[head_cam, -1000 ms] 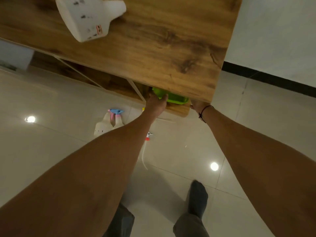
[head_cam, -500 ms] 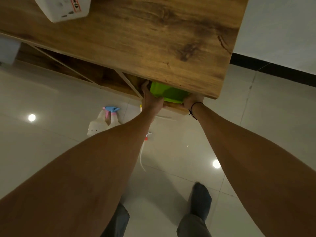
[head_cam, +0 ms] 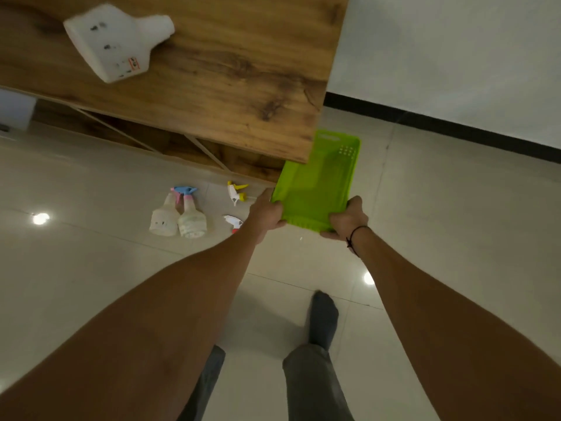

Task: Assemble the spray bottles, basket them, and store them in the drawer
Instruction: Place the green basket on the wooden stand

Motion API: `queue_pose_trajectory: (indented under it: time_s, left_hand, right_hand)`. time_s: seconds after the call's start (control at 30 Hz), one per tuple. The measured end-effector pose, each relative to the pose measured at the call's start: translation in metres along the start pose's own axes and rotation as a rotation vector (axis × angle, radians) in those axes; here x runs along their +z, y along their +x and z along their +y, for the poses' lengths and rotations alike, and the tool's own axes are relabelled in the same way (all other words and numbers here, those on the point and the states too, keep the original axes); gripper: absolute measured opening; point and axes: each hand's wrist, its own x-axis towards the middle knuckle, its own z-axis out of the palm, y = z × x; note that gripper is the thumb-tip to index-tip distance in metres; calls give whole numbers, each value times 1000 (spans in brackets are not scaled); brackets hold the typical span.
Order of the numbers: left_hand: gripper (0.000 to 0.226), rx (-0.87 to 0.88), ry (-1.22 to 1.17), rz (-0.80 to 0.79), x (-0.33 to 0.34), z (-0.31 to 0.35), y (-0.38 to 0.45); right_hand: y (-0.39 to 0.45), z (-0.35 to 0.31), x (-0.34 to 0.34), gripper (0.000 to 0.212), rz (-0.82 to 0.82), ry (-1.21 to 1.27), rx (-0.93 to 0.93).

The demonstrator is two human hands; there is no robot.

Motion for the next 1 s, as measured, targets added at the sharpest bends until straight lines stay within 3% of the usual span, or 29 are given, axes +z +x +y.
queue_pose_trajectory:
  time_s: [0.13,0.37,0.5,0.73,1.0]
  left_hand:
    - [48,-5,19,-38,26,7,-59]
    - [52,112,242,-155,43,41,-161]
    - [57,154,332,-240,33,71,-196]
    - [62,191,333,-216,-7,137,-226]
    - [65,239,160,-170,-75,183,-206]
  right_hand:
    - [-42,21,-54,42,38,-107,26]
    - [-97,6,-142,47,202,-11,41]
    - [-121,-12,-173,49,171,21,33]
    - [-158,-74,-168,43,76,122,-66]
    - [-153,-171,-116,44,31,57,-266]
